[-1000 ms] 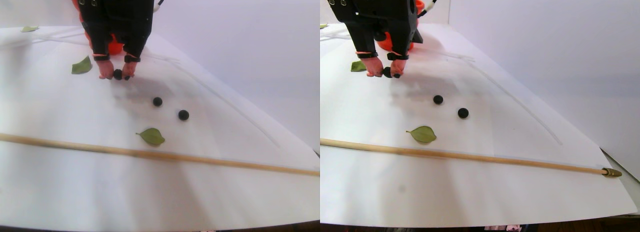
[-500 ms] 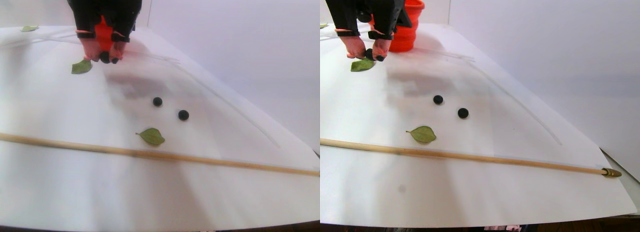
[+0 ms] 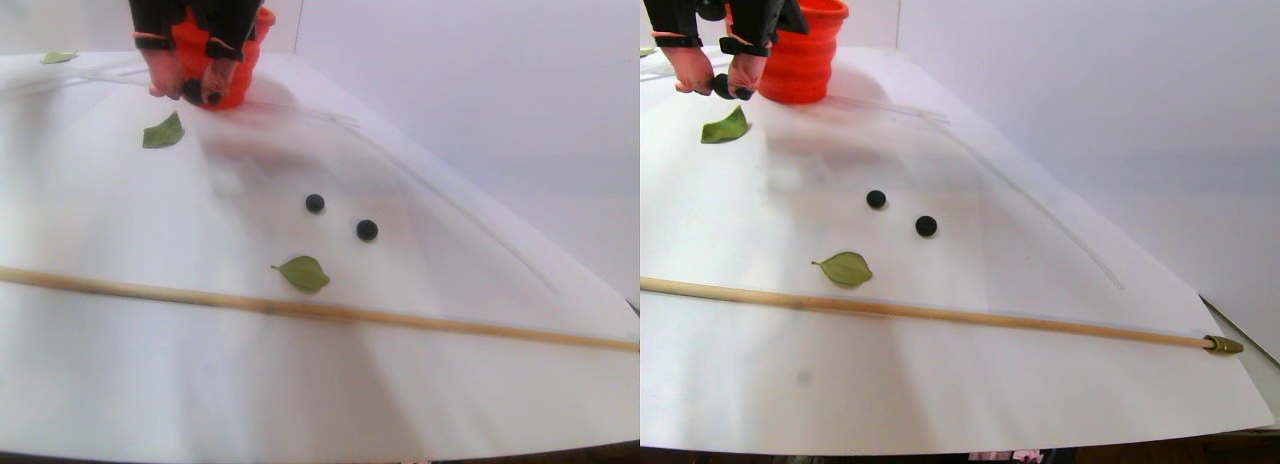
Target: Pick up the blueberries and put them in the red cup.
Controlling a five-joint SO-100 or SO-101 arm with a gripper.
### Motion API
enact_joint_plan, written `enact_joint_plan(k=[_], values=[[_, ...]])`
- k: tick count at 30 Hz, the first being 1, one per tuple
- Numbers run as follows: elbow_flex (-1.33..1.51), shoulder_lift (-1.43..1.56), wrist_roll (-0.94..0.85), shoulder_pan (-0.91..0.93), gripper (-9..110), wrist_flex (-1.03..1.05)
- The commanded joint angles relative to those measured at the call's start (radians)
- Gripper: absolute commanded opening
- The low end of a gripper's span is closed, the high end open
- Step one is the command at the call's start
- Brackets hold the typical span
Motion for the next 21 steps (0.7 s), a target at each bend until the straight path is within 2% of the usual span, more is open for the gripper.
enact_joint_plan(k=[1,21], values=[[-0.066,0.103,-0.006,-0.009,9,0.006],[-0.158,0.158,-0.023,-0.044,9,0.037]])
